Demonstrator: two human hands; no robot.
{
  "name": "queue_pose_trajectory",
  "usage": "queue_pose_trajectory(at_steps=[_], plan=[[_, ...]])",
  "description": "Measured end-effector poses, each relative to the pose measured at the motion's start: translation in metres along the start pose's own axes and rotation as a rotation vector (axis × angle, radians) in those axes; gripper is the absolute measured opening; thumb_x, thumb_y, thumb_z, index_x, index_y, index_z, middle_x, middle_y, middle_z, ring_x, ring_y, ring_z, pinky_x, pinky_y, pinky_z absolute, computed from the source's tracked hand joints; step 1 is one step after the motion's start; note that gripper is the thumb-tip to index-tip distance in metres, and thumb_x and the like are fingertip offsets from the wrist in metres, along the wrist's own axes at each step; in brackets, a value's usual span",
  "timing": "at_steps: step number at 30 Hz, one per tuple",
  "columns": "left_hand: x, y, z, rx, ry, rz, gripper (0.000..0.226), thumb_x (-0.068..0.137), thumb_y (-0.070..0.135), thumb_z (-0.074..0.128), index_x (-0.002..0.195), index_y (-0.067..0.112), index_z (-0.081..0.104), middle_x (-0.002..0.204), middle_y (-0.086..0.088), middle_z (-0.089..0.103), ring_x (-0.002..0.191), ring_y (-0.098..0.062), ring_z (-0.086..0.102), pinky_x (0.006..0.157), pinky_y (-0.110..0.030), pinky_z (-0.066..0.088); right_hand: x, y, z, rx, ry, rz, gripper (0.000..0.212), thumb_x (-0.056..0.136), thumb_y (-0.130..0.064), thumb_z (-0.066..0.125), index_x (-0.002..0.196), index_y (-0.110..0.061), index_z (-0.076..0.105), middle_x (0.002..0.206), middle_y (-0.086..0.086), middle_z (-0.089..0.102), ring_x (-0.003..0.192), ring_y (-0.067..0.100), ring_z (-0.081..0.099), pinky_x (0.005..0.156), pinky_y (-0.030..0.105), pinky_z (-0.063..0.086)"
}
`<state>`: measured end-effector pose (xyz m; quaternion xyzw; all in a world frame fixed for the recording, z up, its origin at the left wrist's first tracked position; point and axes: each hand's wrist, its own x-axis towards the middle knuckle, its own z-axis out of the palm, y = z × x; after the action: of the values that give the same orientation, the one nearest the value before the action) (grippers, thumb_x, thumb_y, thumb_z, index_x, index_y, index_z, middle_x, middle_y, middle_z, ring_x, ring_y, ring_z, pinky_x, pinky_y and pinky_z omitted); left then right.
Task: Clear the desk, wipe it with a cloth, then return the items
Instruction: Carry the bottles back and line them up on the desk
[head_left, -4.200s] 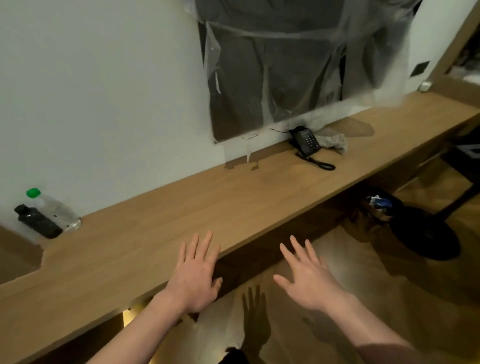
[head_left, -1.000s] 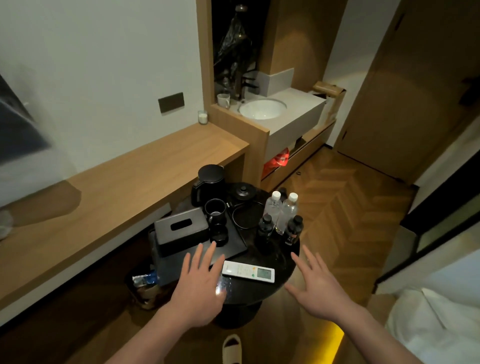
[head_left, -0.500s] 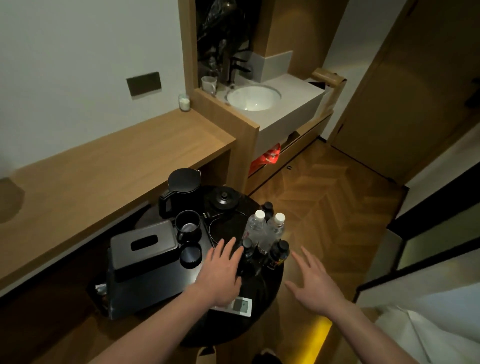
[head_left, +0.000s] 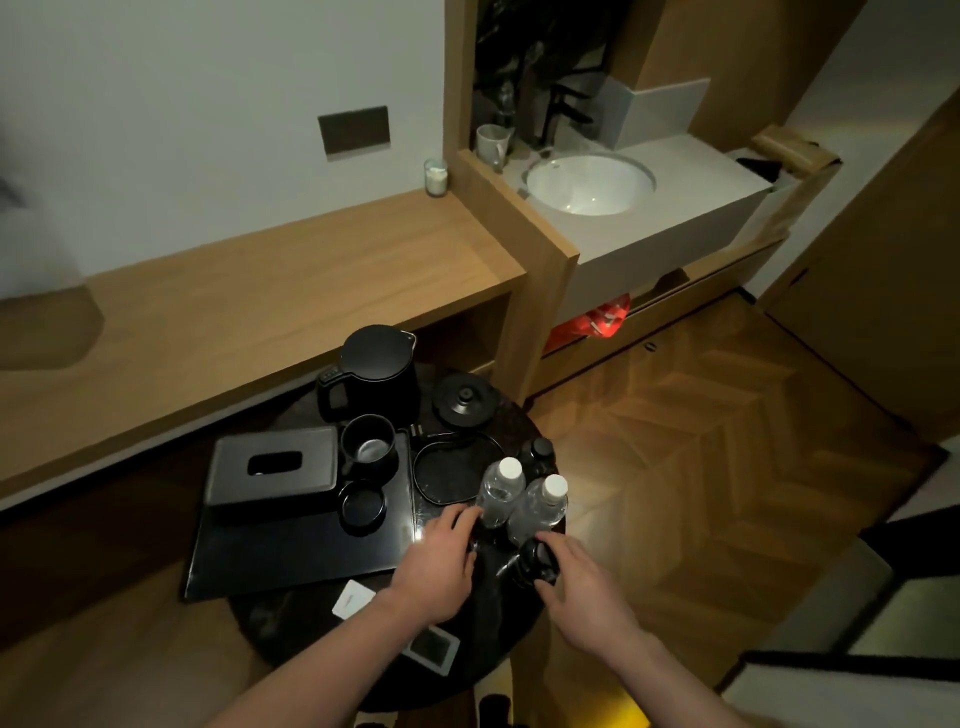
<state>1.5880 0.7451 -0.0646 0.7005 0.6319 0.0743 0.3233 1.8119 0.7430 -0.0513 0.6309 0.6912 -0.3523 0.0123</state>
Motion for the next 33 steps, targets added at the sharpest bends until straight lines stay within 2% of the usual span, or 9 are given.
queue_pose_trajectory(at_steps=[5, 7, 10, 15, 21, 25, 29, 33], plan=[[0.006, 0.004, 0.018, -0.106, 0.164, -0.12, 0.041, 0.099, 0.021, 0.059, 0.135, 0.034, 0.049, 0.134, 0.016, 0.05, 0.113, -0.01, 0.058, 0.094, -0.023, 0.045, 0.019, 0.012, 0.001, 0.033, 0.011, -0.078, 0.037, 0.098, -0.032, 0.066, 0.131, -0.04, 0.05, 0.136, -0.019, 0.051, 0.118, 0.008, 0.057, 0.1, 0.027, 0.051], [0.007, 0.006, 0.023, -0.146, 0.226, -0.151, 0.038, 0.096, 0.018, 0.062, 0.13, 0.033, 0.052, 0.128, 0.016, 0.055, 0.108, -0.01, 0.061, 0.093, -0.024, 0.049, 0.022, 0.019, 0.003, 0.021, 0.018, -0.113, 0.034, 0.098, -0.035, 0.065, 0.129, -0.04, 0.05, 0.132, -0.019, 0.051, 0.112, 0.008, 0.058, 0.095, 0.026, 0.051], [0.003, 0.012, 0.028, -0.205, 0.297, -0.213, 0.034, 0.095, 0.018, 0.065, 0.124, 0.032, 0.055, 0.123, 0.015, 0.059, 0.106, -0.009, 0.062, 0.093, -0.029, 0.053, 0.022, 0.027, 0.006, 0.02, 0.023, -0.152, 0.035, 0.098, -0.039, 0.064, 0.131, -0.041, 0.05, 0.13, -0.019, 0.048, 0.109, 0.01, 0.059, 0.094, 0.027, 0.053], [-0.005, 0.024, 0.033, -0.242, 0.315, -0.282, 0.03, 0.093, 0.022, 0.07, 0.117, 0.035, 0.056, 0.114, 0.016, 0.064, 0.104, -0.009, 0.063, 0.09, -0.031, 0.053, 0.025, 0.037, 0.006, 0.036, 0.04, -0.218, 0.034, 0.098, -0.039, 0.064, 0.13, -0.039, 0.052, 0.124, -0.018, 0.047, 0.103, 0.011, 0.06, 0.086, 0.025, 0.052], [-0.027, 0.046, 0.038, -0.316, 0.376, -0.279, 0.032, 0.094, 0.027, 0.069, 0.121, 0.039, 0.057, 0.115, 0.019, 0.064, 0.1, -0.001, 0.063, 0.09, -0.031, 0.054, 0.016, 0.039, -0.001, 0.107, 0.043, -0.29, 0.03, 0.098, -0.037, 0.066, 0.126, -0.04, 0.055, 0.117, -0.024, 0.047, 0.102, 0.006, 0.057, 0.084, 0.023, 0.048], [-0.055, 0.057, 0.033, -0.347, 0.506, -0.318, 0.034, 0.094, 0.028, 0.07, 0.124, 0.04, 0.058, 0.116, 0.027, 0.062, 0.107, 0.005, 0.058, 0.091, -0.016, 0.048, 0.004, 0.027, -0.014, 0.165, 0.042, -0.367, 0.029, 0.097, -0.037, 0.067, 0.122, -0.045, 0.054, 0.117, -0.029, 0.046, 0.097, -0.001, 0.057, 0.082, 0.021, 0.047], [-0.084, 0.057, 0.019, -0.329, 0.606, -0.341, 0.037, 0.093, 0.029, 0.073, 0.126, 0.038, 0.059, 0.118, 0.029, 0.06, 0.109, 0.01, 0.055, 0.089, -0.008, 0.044, -0.005, 0.006, -0.024, 0.222, 0.031, -0.442, 0.028, 0.097, -0.034, 0.068, 0.118, -0.047, 0.056, 0.118, -0.029, 0.049, 0.107, -0.006, 0.056, 0.089, 0.022, 0.052], [-0.111, 0.048, -0.001, -0.275, 0.67, -0.369, 0.036, 0.093, 0.035, 0.072, 0.124, 0.044, 0.057, 0.115, 0.032, 0.058, 0.111, 0.008, 0.055, 0.088, -0.018, 0.05, -0.009, -0.026, -0.03, 0.24, -0.014, -0.534, 0.028, 0.097, -0.031, 0.069, 0.121, -0.042, 0.058, 0.121, -0.028, 0.052, 0.114, -0.006, 0.054, 0.097, 0.021, 0.05]])
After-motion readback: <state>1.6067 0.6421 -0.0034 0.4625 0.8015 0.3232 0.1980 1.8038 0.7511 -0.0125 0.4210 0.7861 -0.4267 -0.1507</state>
